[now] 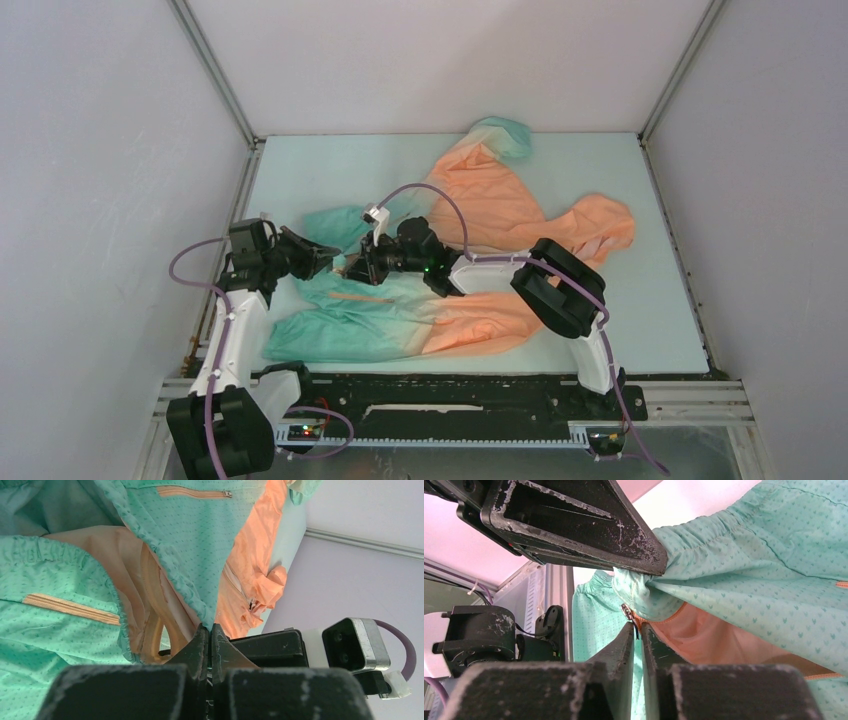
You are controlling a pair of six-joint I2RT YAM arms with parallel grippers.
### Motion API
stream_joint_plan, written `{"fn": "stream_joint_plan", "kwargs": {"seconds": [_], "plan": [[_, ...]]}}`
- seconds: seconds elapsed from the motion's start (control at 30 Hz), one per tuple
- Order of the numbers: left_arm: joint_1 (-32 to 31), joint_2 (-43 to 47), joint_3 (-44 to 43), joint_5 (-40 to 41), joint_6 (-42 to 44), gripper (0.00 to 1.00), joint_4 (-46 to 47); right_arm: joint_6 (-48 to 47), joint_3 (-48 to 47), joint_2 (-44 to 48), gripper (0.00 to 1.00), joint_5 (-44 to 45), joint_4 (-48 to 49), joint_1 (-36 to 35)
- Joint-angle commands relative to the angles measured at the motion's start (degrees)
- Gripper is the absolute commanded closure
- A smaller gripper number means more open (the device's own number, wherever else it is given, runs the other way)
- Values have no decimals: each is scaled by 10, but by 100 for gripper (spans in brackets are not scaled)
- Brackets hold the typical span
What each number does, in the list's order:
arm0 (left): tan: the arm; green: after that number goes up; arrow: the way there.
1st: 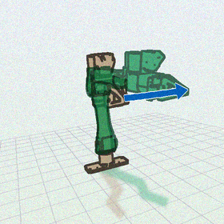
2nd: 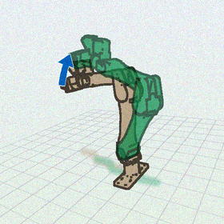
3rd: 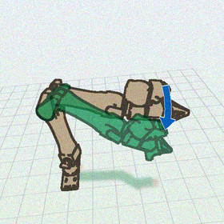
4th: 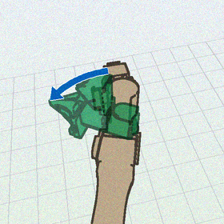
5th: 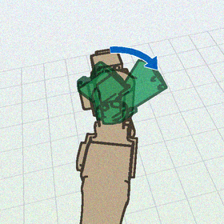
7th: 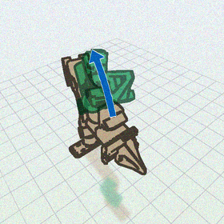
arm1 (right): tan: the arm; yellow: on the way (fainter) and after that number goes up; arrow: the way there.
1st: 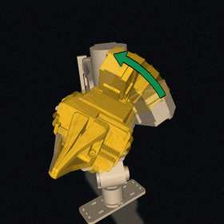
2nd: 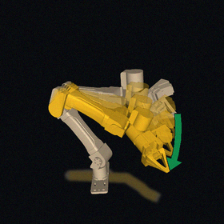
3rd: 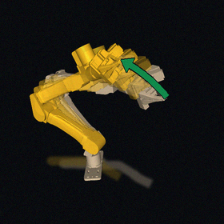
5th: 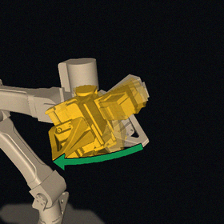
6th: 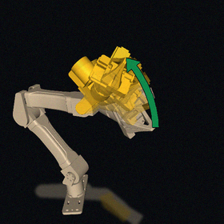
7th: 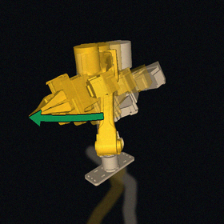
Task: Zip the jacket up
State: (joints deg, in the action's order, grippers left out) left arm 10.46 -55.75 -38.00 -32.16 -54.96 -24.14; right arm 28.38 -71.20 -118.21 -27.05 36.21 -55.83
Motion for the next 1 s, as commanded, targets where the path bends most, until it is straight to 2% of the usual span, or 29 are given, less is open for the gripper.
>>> {"fn": "stream_joint_plan", "kwargs": {"seconds": [0.0,0.03,0.23,0.63,0.97], "plan": [[5,10,-12,-12,16,100,2,-14,-26,9,95,9,10,-5],[5,10,-11,-12,18,100,4,-16,-26,10,100,9,9,-6],[9,9,3,-11,37,99,22,-22,-26,10,100,-2,11,-8],[10,28,16,32,105,54,10,-18,-26,10,100,-16,17,-5],[6,22,35,29,127,51,15,-18,-26,14,100,-15,16,-5]]}}
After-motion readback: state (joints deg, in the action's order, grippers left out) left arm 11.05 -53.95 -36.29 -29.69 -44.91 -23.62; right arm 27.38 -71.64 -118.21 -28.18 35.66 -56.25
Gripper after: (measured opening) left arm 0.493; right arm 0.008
